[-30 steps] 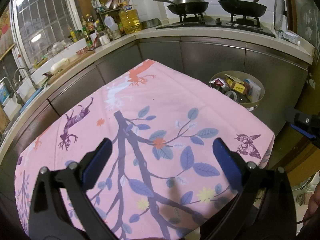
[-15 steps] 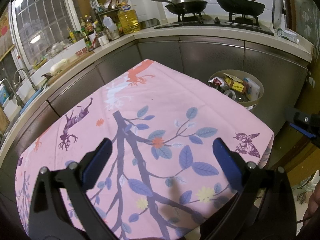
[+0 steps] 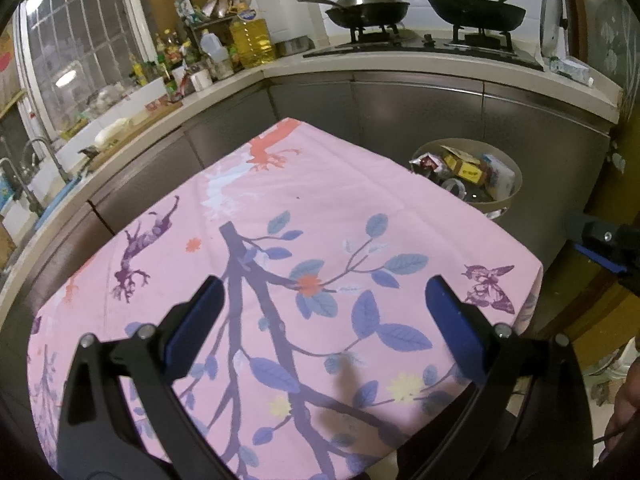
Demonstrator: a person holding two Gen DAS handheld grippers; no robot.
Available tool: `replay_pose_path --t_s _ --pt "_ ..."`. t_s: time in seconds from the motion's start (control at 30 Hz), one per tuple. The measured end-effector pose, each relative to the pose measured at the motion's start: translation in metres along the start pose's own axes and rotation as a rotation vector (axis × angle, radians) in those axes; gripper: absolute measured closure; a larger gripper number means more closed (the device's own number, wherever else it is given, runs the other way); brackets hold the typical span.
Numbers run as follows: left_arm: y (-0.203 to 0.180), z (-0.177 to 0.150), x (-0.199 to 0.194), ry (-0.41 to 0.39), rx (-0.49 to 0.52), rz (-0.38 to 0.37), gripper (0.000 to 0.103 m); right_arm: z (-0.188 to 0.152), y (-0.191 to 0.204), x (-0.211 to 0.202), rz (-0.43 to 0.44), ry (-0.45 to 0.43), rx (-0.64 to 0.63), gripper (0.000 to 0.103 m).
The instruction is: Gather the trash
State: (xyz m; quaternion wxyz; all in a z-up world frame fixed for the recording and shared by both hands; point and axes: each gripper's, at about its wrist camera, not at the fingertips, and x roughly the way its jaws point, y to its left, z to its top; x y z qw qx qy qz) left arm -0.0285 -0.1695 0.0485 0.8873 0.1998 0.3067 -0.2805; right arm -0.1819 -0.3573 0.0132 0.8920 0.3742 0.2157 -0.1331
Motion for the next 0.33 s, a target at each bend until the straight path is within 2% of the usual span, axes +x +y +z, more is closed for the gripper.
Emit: replay_pose_path --t_s 0.33 --pt "0.018 0.003 0.003 0.009 -0.019 -0.004 0.006 -0.005 0.004 0.000 0.004 0.002 -0.017 0.052"
